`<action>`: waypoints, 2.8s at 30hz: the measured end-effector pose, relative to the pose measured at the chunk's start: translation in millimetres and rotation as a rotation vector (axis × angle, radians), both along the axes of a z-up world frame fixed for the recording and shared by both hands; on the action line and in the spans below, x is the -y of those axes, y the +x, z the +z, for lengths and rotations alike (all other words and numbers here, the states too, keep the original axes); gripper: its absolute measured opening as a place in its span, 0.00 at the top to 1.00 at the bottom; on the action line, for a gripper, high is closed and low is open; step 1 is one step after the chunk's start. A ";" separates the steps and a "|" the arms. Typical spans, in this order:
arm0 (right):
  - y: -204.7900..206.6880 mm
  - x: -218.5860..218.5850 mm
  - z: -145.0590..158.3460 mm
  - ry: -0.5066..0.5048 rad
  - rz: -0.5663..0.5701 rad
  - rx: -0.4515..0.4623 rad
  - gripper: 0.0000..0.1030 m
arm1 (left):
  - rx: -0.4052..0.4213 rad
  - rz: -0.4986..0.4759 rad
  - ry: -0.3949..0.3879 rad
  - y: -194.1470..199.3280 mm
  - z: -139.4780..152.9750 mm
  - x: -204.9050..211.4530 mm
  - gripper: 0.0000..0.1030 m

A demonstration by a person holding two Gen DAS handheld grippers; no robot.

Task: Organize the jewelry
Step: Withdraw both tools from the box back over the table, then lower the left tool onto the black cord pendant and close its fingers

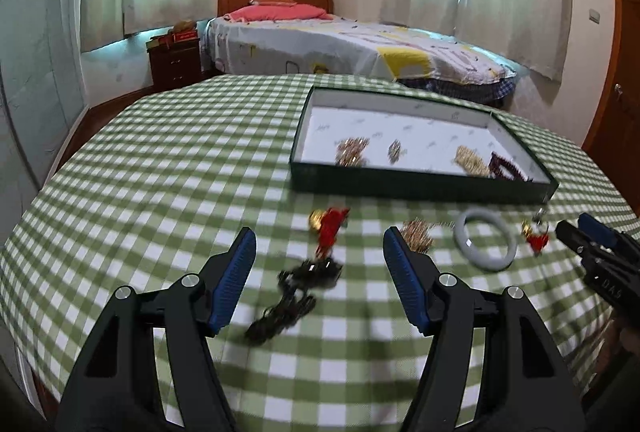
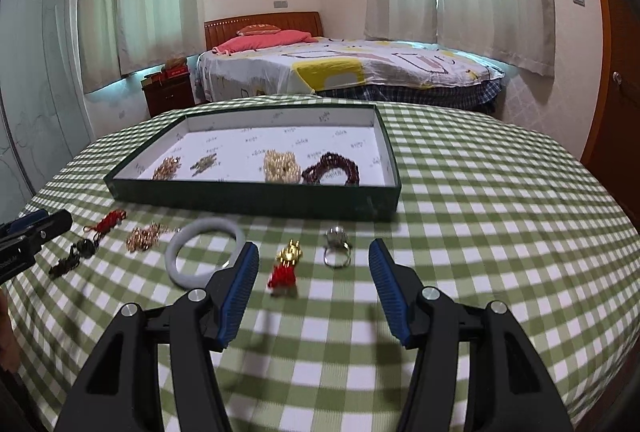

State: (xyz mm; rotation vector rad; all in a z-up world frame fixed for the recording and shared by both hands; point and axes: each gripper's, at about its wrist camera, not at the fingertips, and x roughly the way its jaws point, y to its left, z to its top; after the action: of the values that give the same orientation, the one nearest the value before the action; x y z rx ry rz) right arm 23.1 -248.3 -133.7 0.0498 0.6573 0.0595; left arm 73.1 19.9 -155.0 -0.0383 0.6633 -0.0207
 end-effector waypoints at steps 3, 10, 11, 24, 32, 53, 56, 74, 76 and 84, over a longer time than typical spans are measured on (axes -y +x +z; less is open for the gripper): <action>-5.7 -0.8 -2.7 0.000 0.006 -0.001 0.45 | -0.010 -0.002 0.009 -1.2 -4.2 -1.7 0.37; -10.8 -2.9 -3.7 0.004 0.014 0.003 0.45 | -0.041 0.010 -0.008 6.6 -11.1 -9.0 0.37; -10.8 -3.3 -3.8 0.005 0.015 0.003 0.45 | -0.046 0.009 -0.008 8.2 -12.1 -8.9 0.37; -7.9 -2.9 -6.4 0.015 0.017 -0.010 0.45 | -0.126 -0.073 0.002 23.8 -28.2 2.2 0.64; -7.1 -2.1 -7.0 0.023 0.014 -0.012 0.45 | -0.135 -0.073 0.013 21.9 -27.6 5.5 0.67; -5.9 -2.7 -6.9 0.021 0.016 -0.012 0.45 | -0.152 -0.071 0.011 24.7 -32.0 0.7 0.99; -5.7 -3.2 -7.3 0.020 0.017 -0.011 0.45 | -0.148 -0.064 0.002 24.7 -30.7 -2.1 0.99; -3.6 -4.1 -10.0 0.029 0.019 -0.023 0.45 | -0.128 -0.033 -0.017 18.0 -24.9 -8.3 0.70; -3.3 -4.1 -10.4 0.031 0.018 -0.025 0.45 | -0.127 -0.024 -0.014 17.8 -25.0 -9.2 0.69; -2.8 -5.3 -11.2 0.032 0.018 -0.026 0.45 | -0.071 -0.007 -0.024 11.7 -16.2 -12.8 0.53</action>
State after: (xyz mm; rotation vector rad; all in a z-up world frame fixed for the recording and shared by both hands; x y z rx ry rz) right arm 20.3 -243.0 -144.9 0.0750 0.6829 0.0871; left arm 84.8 32.7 -171.2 -0.0598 0.7345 -0.0338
